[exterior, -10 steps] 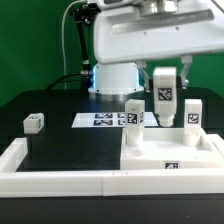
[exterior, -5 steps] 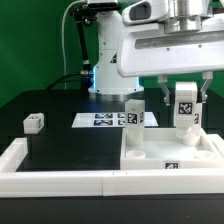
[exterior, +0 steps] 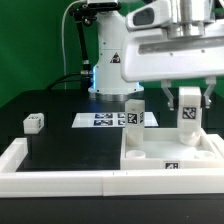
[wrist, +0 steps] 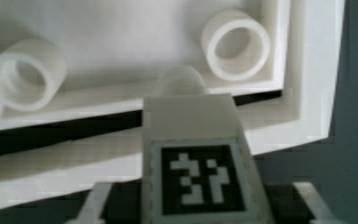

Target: Assemble square table

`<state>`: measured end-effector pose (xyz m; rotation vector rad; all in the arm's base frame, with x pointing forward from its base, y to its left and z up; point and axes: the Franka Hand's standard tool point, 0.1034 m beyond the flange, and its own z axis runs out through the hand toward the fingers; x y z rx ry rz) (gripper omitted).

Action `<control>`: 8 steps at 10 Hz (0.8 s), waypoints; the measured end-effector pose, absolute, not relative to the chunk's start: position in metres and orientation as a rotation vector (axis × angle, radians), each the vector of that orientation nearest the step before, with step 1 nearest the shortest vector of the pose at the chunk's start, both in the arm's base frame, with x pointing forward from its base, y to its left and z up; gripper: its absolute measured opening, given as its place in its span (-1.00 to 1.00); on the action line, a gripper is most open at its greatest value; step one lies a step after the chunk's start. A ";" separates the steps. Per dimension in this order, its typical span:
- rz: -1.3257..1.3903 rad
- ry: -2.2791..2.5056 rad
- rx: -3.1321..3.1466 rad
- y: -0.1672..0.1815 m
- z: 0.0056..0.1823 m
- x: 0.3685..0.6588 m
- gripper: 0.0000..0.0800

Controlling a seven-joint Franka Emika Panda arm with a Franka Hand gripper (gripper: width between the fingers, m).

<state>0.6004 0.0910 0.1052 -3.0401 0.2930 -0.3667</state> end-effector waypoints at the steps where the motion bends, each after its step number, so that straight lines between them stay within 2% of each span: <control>1: -0.368 0.297 -3.037 0.097 0.103 0.600 -0.27; 5: -0.387 0.287 -3.038 0.103 0.094 0.599 -0.27; 8: -0.385 0.285 -3.039 0.103 0.093 0.599 -0.27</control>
Offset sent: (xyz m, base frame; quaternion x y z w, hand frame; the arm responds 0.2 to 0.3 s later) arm 0.0054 0.0046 -0.0075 -0.0030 0.0257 0.0101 0.9996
